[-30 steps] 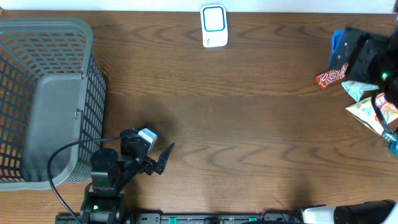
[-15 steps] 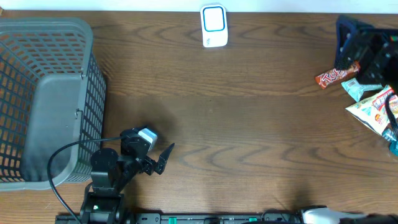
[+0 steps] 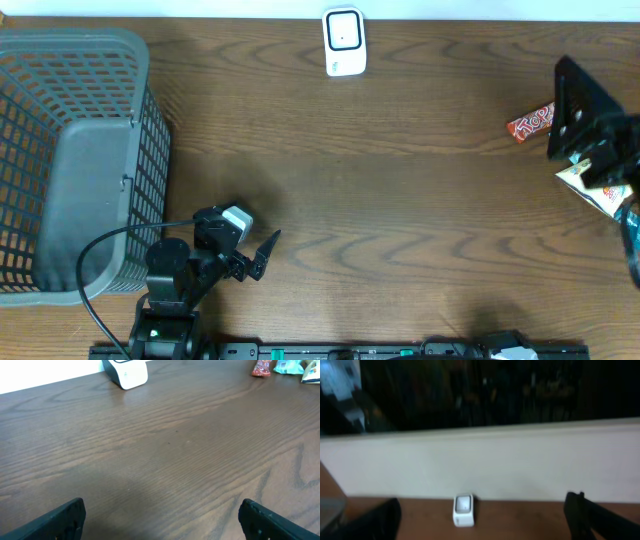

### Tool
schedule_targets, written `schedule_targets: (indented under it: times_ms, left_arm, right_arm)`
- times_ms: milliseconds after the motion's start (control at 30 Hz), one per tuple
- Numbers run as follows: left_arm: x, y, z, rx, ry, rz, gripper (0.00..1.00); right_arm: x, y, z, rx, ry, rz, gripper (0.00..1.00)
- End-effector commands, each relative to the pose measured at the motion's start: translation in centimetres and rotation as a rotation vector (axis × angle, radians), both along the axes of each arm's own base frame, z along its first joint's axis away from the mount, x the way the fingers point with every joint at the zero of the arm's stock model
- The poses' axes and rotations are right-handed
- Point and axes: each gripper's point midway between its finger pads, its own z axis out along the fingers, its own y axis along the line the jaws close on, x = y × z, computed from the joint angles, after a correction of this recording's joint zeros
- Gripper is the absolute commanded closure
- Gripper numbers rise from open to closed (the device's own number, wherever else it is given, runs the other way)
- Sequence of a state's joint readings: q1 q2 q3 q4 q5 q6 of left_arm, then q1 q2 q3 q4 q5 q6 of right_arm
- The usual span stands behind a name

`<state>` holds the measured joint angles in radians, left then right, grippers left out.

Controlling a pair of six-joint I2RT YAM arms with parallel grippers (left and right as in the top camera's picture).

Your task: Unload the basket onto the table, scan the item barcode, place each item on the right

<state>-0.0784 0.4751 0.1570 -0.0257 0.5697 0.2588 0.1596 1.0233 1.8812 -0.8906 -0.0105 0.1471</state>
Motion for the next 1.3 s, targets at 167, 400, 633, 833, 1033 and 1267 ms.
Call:
schedule_targets:
  times_ms: [167, 400, 633, 833, 1033, 1267]
  left_arm:
    - [0.1, 0.2, 0.0, -0.005, 0.000, 0.011, 0.02]
    - [0.1, 0.2, 0.0, -0.005, 0.000, 0.011, 0.02]
    - [0.1, 0.2, 0.0, -0.005, -0.001, 0.011, 0.02]
    - [0.1, 0.2, 0.0, -0.005, 0.000, 0.011, 0.02]
    - [0.1, 0.2, 0.0, -0.005, 0.000, 0.011, 0.02]
    - [0.1, 0.2, 0.0, -0.005, 0.000, 0.011, 0.02]
  right_arm:
    - [-2.8, 0.1, -4.9, 0.008, -0.138, 0.030, 0.01]
    - [-4.4, -0.7, -10.3, 0.025, -0.277, 0.002, 0.01]
    - [-4.6, -1.3, -16.0, 0.014, -0.389, -0.018, 0.01]
    - [-4.3, -1.4, -19.7, 0.028, -0.454, -0.017, 0.01]
    - [-3.7, -1.9, -22.4, 0.037, -0.488, -0.042, 0.01]
    - [-2.5, -2.4, -25.4, 0.044, -0.499, -0.072, 0.01]
